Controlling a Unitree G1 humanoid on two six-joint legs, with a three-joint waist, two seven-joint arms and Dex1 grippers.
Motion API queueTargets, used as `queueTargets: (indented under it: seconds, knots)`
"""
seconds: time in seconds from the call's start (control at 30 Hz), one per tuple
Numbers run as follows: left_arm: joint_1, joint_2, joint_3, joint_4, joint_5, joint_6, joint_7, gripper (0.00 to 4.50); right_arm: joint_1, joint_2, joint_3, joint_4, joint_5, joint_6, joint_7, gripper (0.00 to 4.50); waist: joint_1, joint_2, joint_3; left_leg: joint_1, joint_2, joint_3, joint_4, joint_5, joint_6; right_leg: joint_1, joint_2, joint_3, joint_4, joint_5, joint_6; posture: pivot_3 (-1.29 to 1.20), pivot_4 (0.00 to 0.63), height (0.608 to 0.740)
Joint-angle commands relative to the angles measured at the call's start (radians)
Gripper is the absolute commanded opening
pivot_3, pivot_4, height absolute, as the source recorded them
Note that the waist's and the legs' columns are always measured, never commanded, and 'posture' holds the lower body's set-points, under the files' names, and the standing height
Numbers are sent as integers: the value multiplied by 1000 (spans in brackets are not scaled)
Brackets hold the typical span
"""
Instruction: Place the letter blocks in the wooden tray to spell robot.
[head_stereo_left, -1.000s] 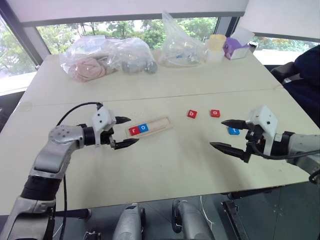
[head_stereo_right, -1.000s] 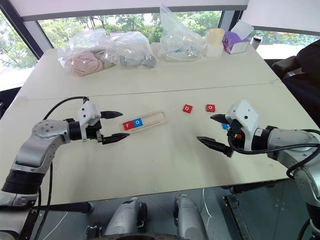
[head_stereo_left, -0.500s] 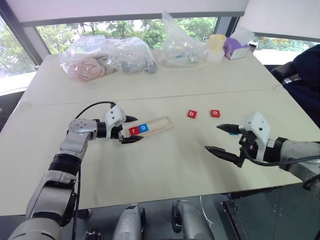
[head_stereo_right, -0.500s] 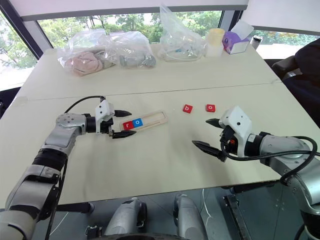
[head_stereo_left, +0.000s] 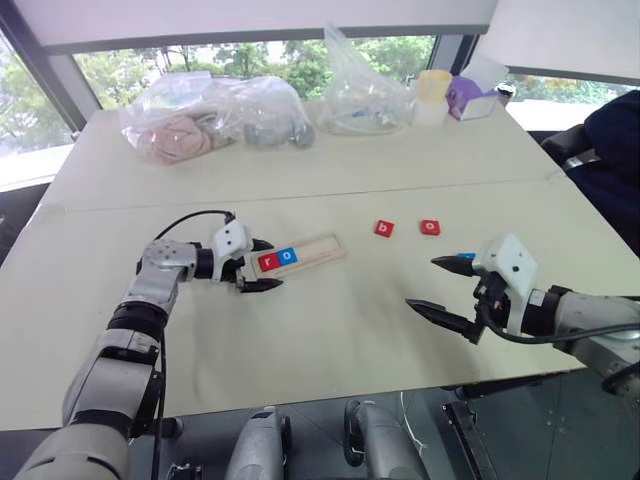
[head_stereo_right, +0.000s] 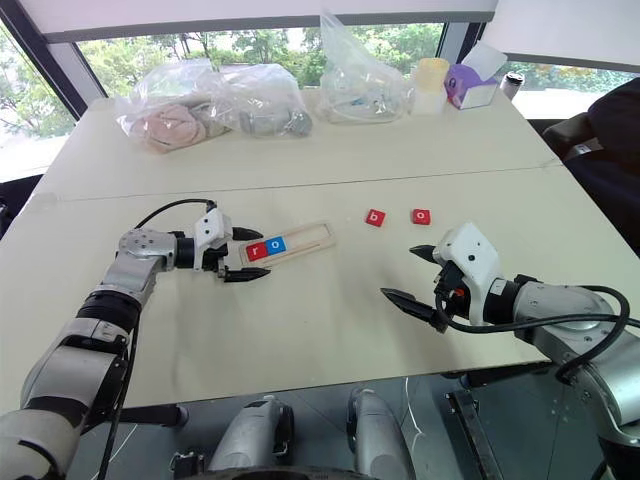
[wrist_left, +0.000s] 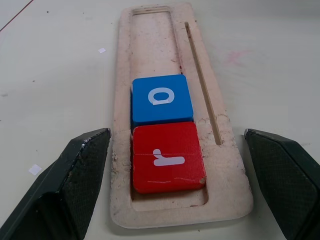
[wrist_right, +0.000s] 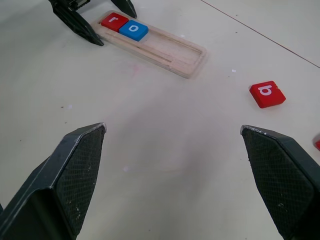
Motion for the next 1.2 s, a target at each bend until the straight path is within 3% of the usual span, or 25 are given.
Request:
queueTargets:
  seconds: [0.03,0.2,0.33,0.37,0.57,1.0,1.2]
  knots:
    - [10,18,-14,30,46,-1,5,4500,-7,7,-9,-27,-1,-16,-7,4446,0,0,0,2,0,0,0,0,0,1,0,0,0,0,0,0,150,740]
    - [15,22,-21,36,52,31,-3,4500,-17,9,-1,-21,-6,-17,-8,4446,-3,0,0,11,2,-1,-1,0,0,11,1,0,-1,-2,2,0,150,740]
    - [22,24,-22,15,44,81,-20,3248,-18,7,4,-21,-7,-17,-7,4500,-3,0,-1,12,2,-1,-1,0,0,11,0,0,-1,-2,2,0,150,740]
    - [25,26,-23,11,46,87,-22,3144,-19,7,4,-21,-7,-16,-7,4500,-3,0,-1,12,2,-1,-1,0,0,11,0,0,-1,-2,2,0,150,740]
    - [51,34,-24,-34,38,110,-42,3145,-14,3,2,-26,-7,-15,-4,4500,-6,0,-1,12,2,-2,-1,0,0,11,0,0,-1,-2,2,0,150,740]
    - [256,14,-66,-533,-39,283,-69,3145,-46,9,25,-22,-13,-14,-7,4500,2,0,-1,10,2,-3,-2,0,0,11,-4,0,-3,-3,3,0,150,740]
    - [321,7,-96,-657,-32,325,-34,3145,-58,-4,42,-9,-13,-17,17,4500,0,0,-1,10,1,-3,-2,0,0,11,-4,0,-4,-3,4,0,150,740]
